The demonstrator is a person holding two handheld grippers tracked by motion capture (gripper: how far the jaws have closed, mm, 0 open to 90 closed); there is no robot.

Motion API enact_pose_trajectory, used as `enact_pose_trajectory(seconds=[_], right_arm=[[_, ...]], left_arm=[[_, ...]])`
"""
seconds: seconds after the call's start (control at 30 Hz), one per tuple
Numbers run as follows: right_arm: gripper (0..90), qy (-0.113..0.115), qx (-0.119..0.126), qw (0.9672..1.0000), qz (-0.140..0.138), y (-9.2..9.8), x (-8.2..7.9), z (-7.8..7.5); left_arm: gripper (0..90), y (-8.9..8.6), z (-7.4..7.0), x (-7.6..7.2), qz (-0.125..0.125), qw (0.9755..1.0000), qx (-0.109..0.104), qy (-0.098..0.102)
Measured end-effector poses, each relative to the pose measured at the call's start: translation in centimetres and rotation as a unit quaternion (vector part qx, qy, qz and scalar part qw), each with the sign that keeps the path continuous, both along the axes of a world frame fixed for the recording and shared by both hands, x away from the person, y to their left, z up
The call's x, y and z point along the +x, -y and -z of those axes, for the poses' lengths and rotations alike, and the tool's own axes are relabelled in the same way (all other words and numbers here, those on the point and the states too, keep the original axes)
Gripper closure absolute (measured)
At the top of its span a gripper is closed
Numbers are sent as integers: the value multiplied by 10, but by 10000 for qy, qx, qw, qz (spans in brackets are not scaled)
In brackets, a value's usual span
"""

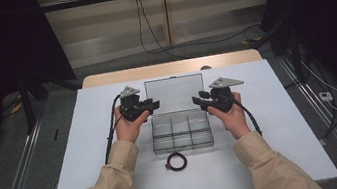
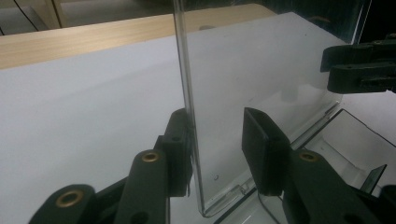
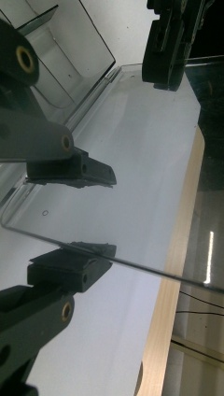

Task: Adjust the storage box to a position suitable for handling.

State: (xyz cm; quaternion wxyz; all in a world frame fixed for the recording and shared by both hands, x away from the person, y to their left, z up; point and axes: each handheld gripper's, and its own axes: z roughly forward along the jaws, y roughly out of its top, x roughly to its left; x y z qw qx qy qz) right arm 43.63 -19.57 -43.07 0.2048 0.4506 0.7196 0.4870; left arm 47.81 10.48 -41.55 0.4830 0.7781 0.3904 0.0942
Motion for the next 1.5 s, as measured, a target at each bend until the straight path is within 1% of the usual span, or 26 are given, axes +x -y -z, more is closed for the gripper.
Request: enact_pose_trajectory(seconds=[0.13, 0.2, 0.3, 0.43, 0.47, 0.5, 0.6, 0.63, 0.73, 0.77, 0.8, 0.87, 0.93, 1.03, 1.5], right_arm=[[582, -37, -34, 10000, 5, -1, 2, 0], [577, -58, -1, 10000, 13, -1, 3, 1], [570, -70, 26, 10000, 19, -1, 4, 2], [555, -106, 43, 9999, 34, -2, 5, 2], [552, -119, 47, 9999, 38, -2, 6, 2], [547, -129, 42, 9999, 51, -2, 6, 2], [526, -131, 38, 9999, 59, -3, 7, 4], [518, -129, 43, 9999, 59, -4, 7, 4], [498, -146, 86, 9998, 110, -5, 8, 6], [492, -145, 93, 9998, 119, -6, 9, 7], [486, -152, 101, 9998, 126, -6, 9, 7], [474, -164, 99, 9997, 148, -7, 10, 8], [464, -163, 100, 9997, 159, -7, 10, 9], [455, -170, 106, 9997, 164, -8, 11, 10], [409, -264, 127, 9994, 208, -10, 14, 13]], left_arm=[[626, 1, 1, 2, -23, 10000, 0, -15], [623, 1, 2, 3, -27, 10000, 5, -37], [618, 2, 3, 4, -69, 10000, -42, -46], [607, 3, 4, 5, -70, 9999, -8, -82], [602, 3, 4, 5, -96, 9999, -49, -90], [598, 3, 5, 6, -83, 9999, -11, -100], [587, 4, 6, 7, -131, 9998, -74, -122], [583, 4, 6, 7, -121, 9998, -49, -135], [569, 5, 8, 8, -168, 9997, -102, -169], [564, 5, 8, 9, -156, 9997, -74, -176], [558, 6, 9, 9, -173, 9996, -99, -188], [548, 6, 9, 10, -170, 9996, -77, -200], [540, 8, 10, 10, -222, 9994, -127, -220], [527, 8, 11, 11, -207, 9995, -77, -229], [482, 11, 15, 14, -256, 9991, -115, -309]])
